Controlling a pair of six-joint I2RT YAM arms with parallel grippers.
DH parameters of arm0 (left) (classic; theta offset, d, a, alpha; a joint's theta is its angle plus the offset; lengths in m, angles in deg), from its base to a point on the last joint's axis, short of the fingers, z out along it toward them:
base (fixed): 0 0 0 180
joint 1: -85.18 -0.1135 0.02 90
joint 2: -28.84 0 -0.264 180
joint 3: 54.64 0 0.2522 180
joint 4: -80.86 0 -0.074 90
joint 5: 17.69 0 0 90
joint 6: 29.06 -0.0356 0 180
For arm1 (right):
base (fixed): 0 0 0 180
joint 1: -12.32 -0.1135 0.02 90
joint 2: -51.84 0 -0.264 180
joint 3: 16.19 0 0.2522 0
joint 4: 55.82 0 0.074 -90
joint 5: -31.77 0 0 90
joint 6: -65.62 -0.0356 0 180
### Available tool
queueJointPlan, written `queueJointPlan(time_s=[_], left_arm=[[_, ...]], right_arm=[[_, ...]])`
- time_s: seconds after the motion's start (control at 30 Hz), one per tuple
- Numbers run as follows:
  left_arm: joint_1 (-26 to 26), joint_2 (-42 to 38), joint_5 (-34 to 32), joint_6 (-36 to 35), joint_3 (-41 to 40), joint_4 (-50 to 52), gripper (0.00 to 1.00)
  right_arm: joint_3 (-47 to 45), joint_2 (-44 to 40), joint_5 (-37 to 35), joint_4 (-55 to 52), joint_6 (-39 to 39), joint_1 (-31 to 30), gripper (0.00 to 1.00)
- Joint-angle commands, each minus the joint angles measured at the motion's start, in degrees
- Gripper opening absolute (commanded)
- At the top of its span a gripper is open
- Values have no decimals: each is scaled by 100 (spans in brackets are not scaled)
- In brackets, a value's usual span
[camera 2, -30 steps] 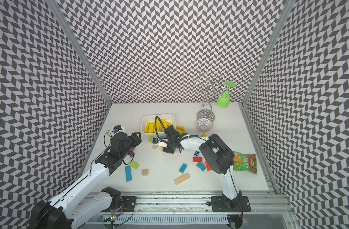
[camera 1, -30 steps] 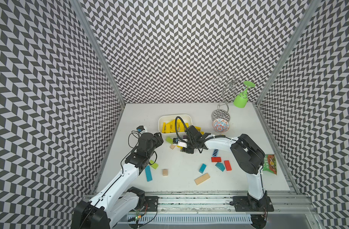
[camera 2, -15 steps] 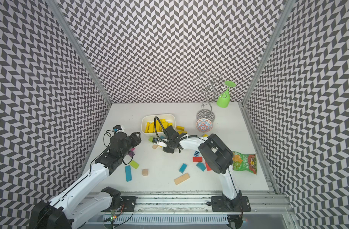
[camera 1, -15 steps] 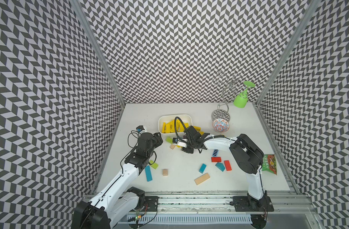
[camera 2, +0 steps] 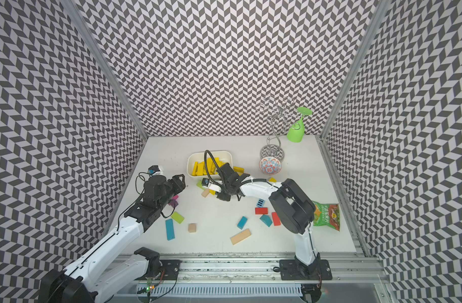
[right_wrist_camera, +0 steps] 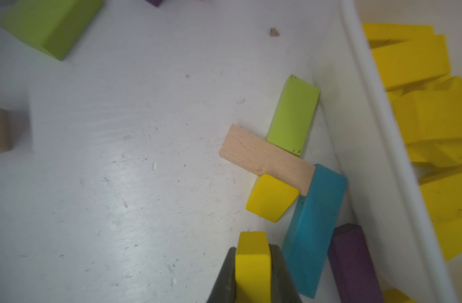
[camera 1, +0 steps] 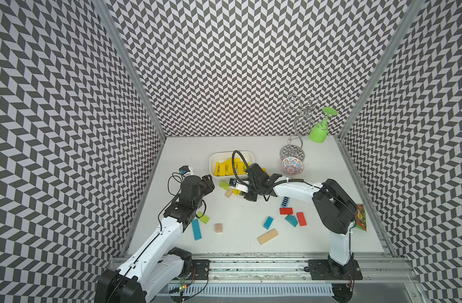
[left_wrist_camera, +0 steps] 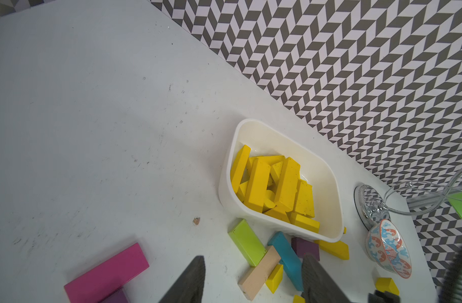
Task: Pick out the yellow building blocks
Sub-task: Pick up the building block from the center of the board, then place the building block in the storage box.
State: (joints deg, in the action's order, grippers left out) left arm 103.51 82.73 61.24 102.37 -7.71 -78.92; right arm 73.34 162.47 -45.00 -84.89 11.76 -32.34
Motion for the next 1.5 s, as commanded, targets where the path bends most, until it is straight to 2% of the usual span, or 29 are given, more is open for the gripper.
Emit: queueJointPlan(time_s=[0.0, 0.07, 0.2, 0.37, 0.5, 0.7, 0.77, 1.07, 1.27, 1.47], left_arm=[[-41, -73, 35, -99, -38, -16, 61], [-50, -53, 44, -92, -47, -31, 61], [-56, -20, 44, -100, -53, -31, 61], [-60, 24, 52, -96, -56, -57, 61], [-66, 85, 48, -118, -13, -58, 61], [-84, 225, 52, -144, 77, -79, 61], [-84, 288, 52, -144, 109, -87, 61], [-92, 411, 48, -114, 139, -153, 61], [-101, 334, 44, -74, 110, -188, 61], [-111, 130, 41, -21, -44, -206, 61]], right_arm=[[-48, -491, 331, 935, -548, 135, 7], [-129, -538, 434, 1397, -935, 219, 5], [-52, -381, -223, 2207, -1875, 238, 4], [483, 165, -968, 2434, -2786, 315, 4], [755, 620, -1051, 2513, -3136, 413, 4], [913, 1159, -1034, 2611, -3203, 467, 8], [952, 1288, -1002, 2599, -3208, 472, 12], [994, 1093, -945, 2547, -3066, 476, 48], [788, 365, -574, 2194, -2730, 461, 50], [-452, -600, -297, 2295, -2460, 117, 50]])
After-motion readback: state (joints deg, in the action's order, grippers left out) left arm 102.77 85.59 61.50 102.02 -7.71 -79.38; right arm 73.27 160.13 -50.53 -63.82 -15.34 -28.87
